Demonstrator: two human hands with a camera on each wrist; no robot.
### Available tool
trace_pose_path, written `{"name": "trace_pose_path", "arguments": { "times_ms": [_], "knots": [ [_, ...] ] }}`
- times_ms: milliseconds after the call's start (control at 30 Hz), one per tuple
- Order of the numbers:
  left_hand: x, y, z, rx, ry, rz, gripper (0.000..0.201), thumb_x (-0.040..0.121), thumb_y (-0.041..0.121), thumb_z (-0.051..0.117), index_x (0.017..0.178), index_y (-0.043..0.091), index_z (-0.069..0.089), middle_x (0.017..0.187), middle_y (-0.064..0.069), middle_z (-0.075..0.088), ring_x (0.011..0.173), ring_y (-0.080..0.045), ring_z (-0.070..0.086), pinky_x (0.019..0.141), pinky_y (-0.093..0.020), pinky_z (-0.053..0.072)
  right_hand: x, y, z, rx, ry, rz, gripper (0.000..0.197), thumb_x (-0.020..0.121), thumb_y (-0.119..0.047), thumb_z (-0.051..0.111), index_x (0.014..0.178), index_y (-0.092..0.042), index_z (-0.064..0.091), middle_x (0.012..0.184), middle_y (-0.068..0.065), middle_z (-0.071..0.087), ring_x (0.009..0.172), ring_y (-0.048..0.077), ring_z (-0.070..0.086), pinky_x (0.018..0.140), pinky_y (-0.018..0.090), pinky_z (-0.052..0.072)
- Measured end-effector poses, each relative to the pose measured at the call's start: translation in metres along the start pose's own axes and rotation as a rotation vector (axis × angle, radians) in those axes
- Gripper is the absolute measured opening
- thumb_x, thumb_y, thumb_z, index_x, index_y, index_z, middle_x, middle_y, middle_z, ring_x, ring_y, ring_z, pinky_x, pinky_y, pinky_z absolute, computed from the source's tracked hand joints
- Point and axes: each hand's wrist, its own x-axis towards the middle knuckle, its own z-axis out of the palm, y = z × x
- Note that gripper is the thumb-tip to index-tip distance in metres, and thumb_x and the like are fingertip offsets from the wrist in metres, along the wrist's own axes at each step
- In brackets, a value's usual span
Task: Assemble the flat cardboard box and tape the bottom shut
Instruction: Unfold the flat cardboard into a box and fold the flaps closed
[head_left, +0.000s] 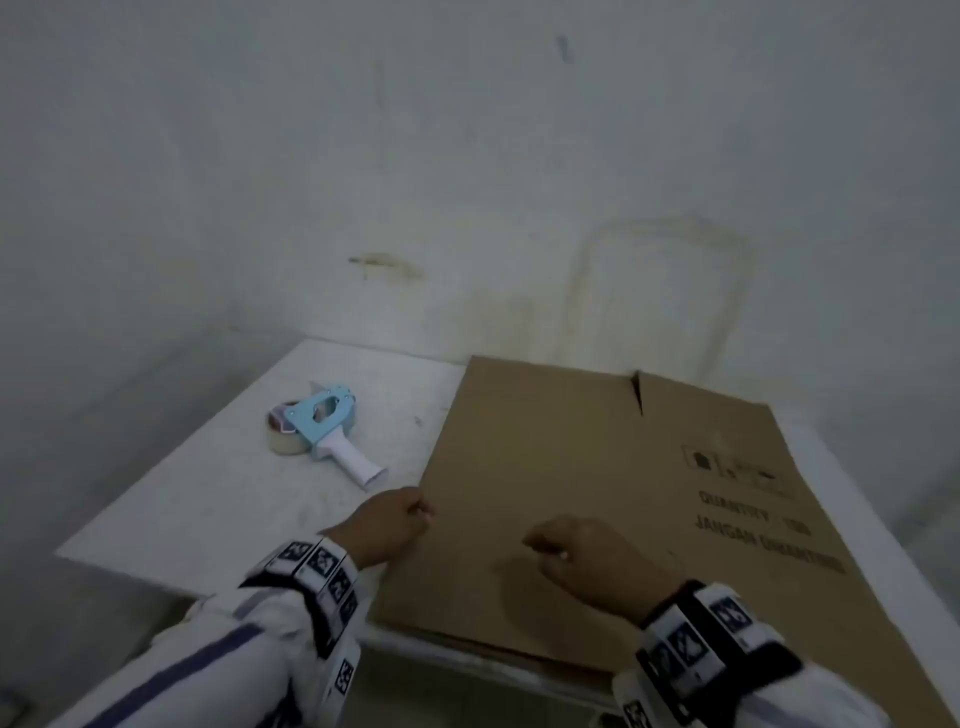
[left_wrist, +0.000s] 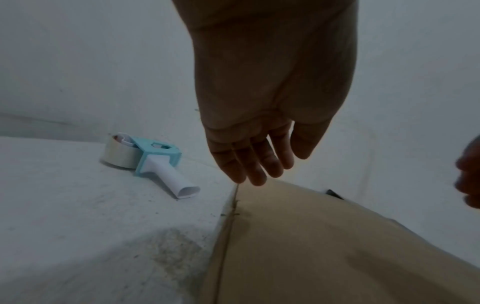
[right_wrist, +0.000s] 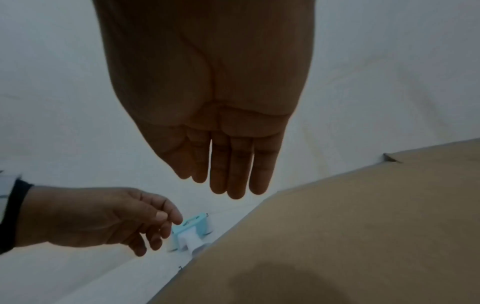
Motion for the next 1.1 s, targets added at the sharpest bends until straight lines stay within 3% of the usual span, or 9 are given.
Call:
{"name": "trace_pose_path", "arguments": {
  "times_ms": [133, 333, 500, 600, 733, 867, 933, 1033, 1100],
  "knots": [
    [0.022, -0.021, -0.007, 0.078, -0.063, -0.058, 0.029, 0.094, 0.02, 0.043, 0.12, 0.018, 0.056, 0.128, -0.007, 0.056, 0.111, -0.02, 0.055, 0.083, -0.023, 0.037, 0.049, -0.02, 0.022, 0.003, -0.068, 0.04, 0.041, 0.097, -0.017, 0.041, 0.137, -0.016, 0.048, 0.14, 0.005, 0.049, 0.125, 0.02, 0.049, 0.101, 0.025, 0.038],
    [0.054, -0.056, -0.007, 0.092, -0.159, -0.016, 0.036, 0.098, 0.018, 0.036, 0.132, 0.017, 0.044, 0.131, -0.016, 0.051, 0.116, -0.028, 0.055, 0.093, -0.032, 0.043, 0.108, -0.039, 0.057, -0.005, -0.137, 0.269, 0.048, 0.094, -0.022, 0.047, 0.141, -0.014, 0.038, 0.146, 0.011, 0.032, 0.132, 0.031, 0.038, 0.108, 0.04, 0.037],
    [0.079, -0.07, -0.003, 0.069, -0.32, 0.04, 0.05, 0.097, 0.015, 0.038, 0.146, 0.017, 0.026, 0.138, -0.016, 0.048, 0.123, -0.027, 0.05, 0.094, -0.025, 0.038, 0.131, -0.046, 0.079, -0.033, -0.094, 0.383, 0.058, 0.09, -0.033, 0.051, 0.143, -0.02, 0.032, 0.155, 0.008, 0.019, 0.143, 0.031, 0.021, 0.113, 0.047, 0.028],
    [0.087, -0.074, 0.001, 0.072, -0.371, 0.128, 0.05, 0.098, 0.009, 0.038, 0.146, 0.017, 0.028, 0.141, -0.013, 0.046, 0.126, -0.025, 0.048, 0.101, -0.026, 0.037, 0.14, -0.048, 0.092, -0.047, -0.096, 0.439, 0.06, 0.089, -0.036, 0.05, 0.144, -0.021, 0.03, 0.158, 0.006, 0.015, 0.146, 0.029, 0.015, 0.115, 0.05, 0.022],
    [0.096, -0.083, 0.002, 0.031, -0.406, 0.168, 0.053, 0.092, 0.001, 0.042, 0.142, 0.016, 0.035, 0.136, -0.014, 0.049, 0.123, -0.025, 0.049, 0.1, -0.026, 0.039, 0.144, -0.048, 0.111, -0.074, -0.088, 0.465, 0.063, 0.091, -0.036, 0.047, 0.147, -0.022, 0.024, 0.161, 0.005, 0.007, 0.149, 0.027, 0.005, 0.117, 0.053, 0.012],
    [0.107, -0.086, 0.01, -0.28, -0.445, 0.026, 0.053, 0.084, 0.0, 0.052, 0.134, 0.014, 0.041, 0.105, -0.007, 0.056, 0.094, -0.021, 0.055, 0.074, -0.025, 0.048, 0.14, -0.047, 0.114, -0.061, -0.071, 0.465, 0.067, 0.093, -0.04, 0.045, 0.151, -0.022, 0.017, 0.162, 0.005, 0.002, 0.149, 0.027, 0.001, 0.117, 0.053, 0.006],
    [0.109, -0.084, 0.012, -0.412, -0.452, -0.032, 0.048, 0.084, -0.005, 0.048, 0.127, 0.017, 0.044, 0.094, -0.005, 0.051, 0.087, -0.021, 0.053, 0.072, -0.033, 0.051, 0.137, -0.048, 0.112, -0.06, -0.048, 0.464, 0.067, 0.093, -0.042, 0.044, 0.151, -0.022, 0.015, 0.162, 0.005, 0.001, 0.149, 0.027, 0.0, 0.117, 0.053, 0.004],
    [0.11, -0.085, 0.011, -0.44, -0.451, 0.025, 0.044, 0.088, 0.0, 0.051, 0.128, 0.018, 0.045, 0.107, -0.01, 0.052, 0.102, -0.031, 0.056, 0.083, -0.041, 0.052, 0.134, -0.052, 0.107, -0.067, -0.041, 0.428, 0.067, 0.095, -0.042, 0.042, 0.152, -0.021, 0.014, 0.162, 0.005, -0.001, 0.149, 0.028, -0.001, 0.118, 0.052, 0.003],
    [0.111, -0.086, 0.009, -0.353, -0.441, 0.179, 0.046, 0.091, 0.005, 0.054, 0.135, 0.013, 0.044, 0.123, -0.015, 0.054, 0.115, -0.032, 0.055, 0.09, -0.036, 0.049, 0.128, -0.055, 0.103, -0.078, -0.059, 0.391, 0.067, 0.095, -0.043, 0.041, 0.152, -0.022, 0.013, 0.162, 0.006, -0.002, 0.149, 0.028, -0.003, 0.118, 0.049, 0.001]
  ]
}}
